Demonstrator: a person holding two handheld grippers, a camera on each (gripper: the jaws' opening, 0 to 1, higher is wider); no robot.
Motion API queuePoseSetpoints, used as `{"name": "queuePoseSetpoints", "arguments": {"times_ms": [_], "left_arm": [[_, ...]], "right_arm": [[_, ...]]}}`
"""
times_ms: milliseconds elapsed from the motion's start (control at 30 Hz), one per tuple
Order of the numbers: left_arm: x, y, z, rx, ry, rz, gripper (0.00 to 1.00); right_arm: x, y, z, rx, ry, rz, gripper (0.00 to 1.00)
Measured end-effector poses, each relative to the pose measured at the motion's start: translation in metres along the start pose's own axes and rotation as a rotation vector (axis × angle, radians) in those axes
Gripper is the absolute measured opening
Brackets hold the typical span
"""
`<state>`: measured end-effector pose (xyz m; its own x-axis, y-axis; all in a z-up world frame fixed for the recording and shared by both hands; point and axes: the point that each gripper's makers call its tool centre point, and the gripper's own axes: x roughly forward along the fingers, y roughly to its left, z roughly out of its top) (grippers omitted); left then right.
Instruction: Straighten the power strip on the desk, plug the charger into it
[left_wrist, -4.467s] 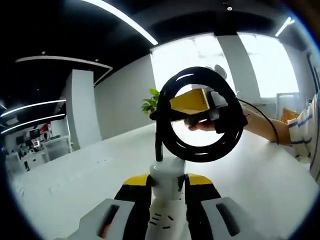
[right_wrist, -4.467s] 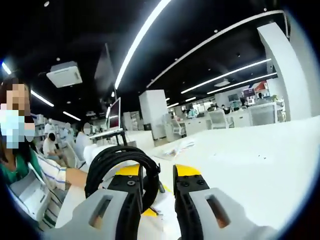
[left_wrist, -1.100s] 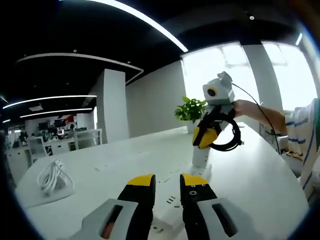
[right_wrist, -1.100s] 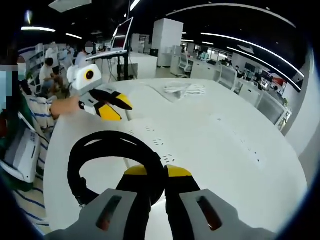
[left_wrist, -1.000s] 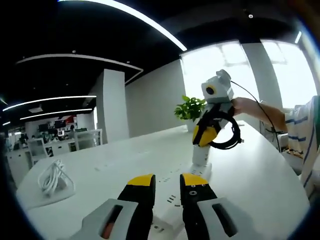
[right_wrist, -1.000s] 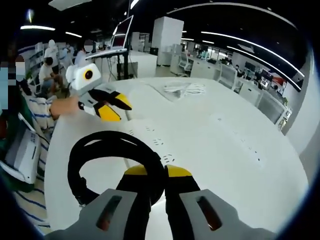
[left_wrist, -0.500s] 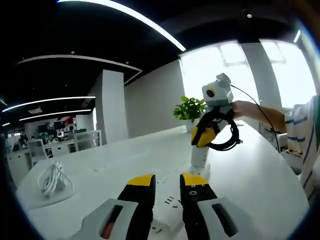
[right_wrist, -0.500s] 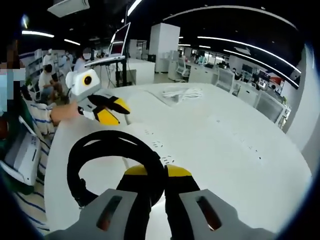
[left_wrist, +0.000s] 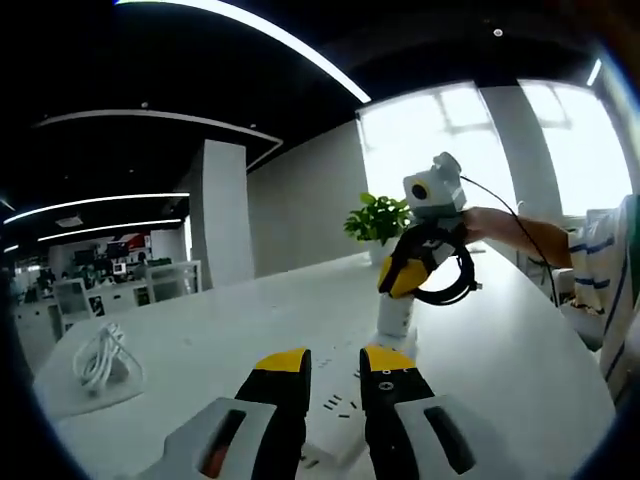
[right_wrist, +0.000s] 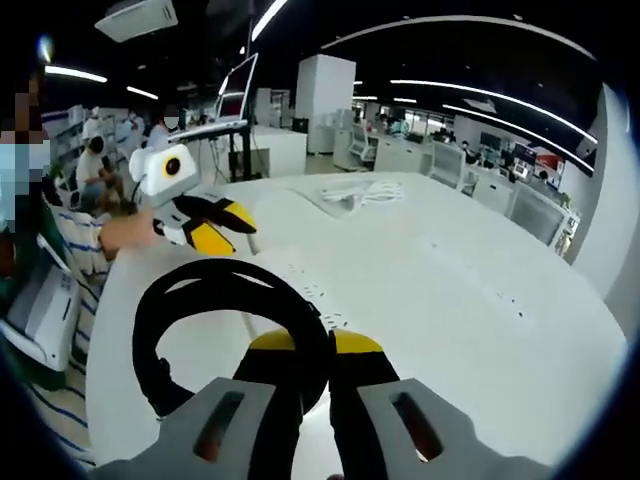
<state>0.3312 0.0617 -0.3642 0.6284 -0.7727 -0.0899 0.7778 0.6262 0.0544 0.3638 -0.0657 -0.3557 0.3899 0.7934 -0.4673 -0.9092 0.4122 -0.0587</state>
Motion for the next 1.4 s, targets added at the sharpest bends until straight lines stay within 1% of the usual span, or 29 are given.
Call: {"name": "queuePoseSetpoints", "arguments": {"times_ms": [33, 167, 267, 367, 400, 500, 600, 700, 767, 800, 867, 900, 933, 1000, 1100, 1233, 1400], "left_arm": [[0.000, -0.001, 0.000, -0.003, -0.002, -0.003, 0.20], [0.002, -0.001, 0.001, 0.001, -0.004, -0.005, 0.20], [0.004, -0.002, 0.001, -0.013, -0.006, -0.012, 0.20], [0.005, -0.004, -0.002, -0.020, 0.002, -0.019, 0.20], [0.005, -0.004, -0.003, -0.017, 0.006, -0.020, 0.20], [0.004, -0.004, -0.004, -0.006, 0.010, -0.017, 0.20], [0.003, -0.003, -0.001, -0.011, 0.001, -0.012, 0.20], [0.004, -0.002, 0.000, -0.023, -0.007, -0.014, 0.20], [0.004, -0.002, -0.001, -0.028, -0.005, -0.018, 0.20], [0.005, -0.003, -0.001, -0.026, -0.003, -0.020, 0.20], [0.005, -0.004, -0.002, -0.019, 0.003, -0.020, 0.20], [0.005, -0.004, -0.003, -0.018, 0.003, -0.021, 0.20], [0.005, -0.004, -0.002, -0.018, 0.003, -0.022, 0.20], [0.005, -0.004, -0.002, -0.016, 0.001, -0.020, 0.20], [0.005, -0.003, 0.000, -0.021, -0.005, -0.019, 0.20], [0.004, -0.003, 0.000, -0.014, -0.002, -0.017, 0.20], [0.002, -0.001, 0.002, -0.008, -0.005, -0.007, 0.20]], "right_arm": [[-0.001, -0.001, -0.001, 0.015, -0.027, 0.007, 0.08], [-0.002, 0.002, 0.000, -0.021, -0.029, -0.015, 0.08], [0.002, 0.005, 0.002, -0.051, 0.000, -0.039, 0.08], [0.005, 0.006, 0.002, -0.073, 0.027, -0.047, 0.08], [0.004, 0.004, 0.001, -0.059, 0.020, -0.040, 0.08], [0.000, 0.003, -0.002, -0.012, -0.036, -0.012, 0.08], [0.000, 0.005, -0.001, -0.037, -0.039, -0.028, 0.08], [0.004, 0.008, 0.000, -0.044, -0.023, -0.047, 0.08], [0.005, 0.008, 0.001, -0.073, 0.006, -0.067, 0.08], [0.005, 0.008, 0.001, -0.071, 0.003, -0.064, 0.08], [0.003, 0.006, 0.000, -0.034, -0.032, -0.030, 0.08], [0.002, 0.008, 0.000, -0.004, -0.059, -0.007, 0.08], [0.003, 0.008, 0.000, -0.001, -0.072, -0.001, 0.08], [0.003, 0.008, 0.000, -0.019, -0.059, -0.011, 0.08], [0.004, 0.009, 0.000, -0.084, 0.009, -0.051, 0.08], [0.004, 0.007, 0.000, -0.047, -0.011, -0.038, 0.08], [0.005, 0.008, 0.000, -0.061, -0.001, -0.045, 0.08]]}}
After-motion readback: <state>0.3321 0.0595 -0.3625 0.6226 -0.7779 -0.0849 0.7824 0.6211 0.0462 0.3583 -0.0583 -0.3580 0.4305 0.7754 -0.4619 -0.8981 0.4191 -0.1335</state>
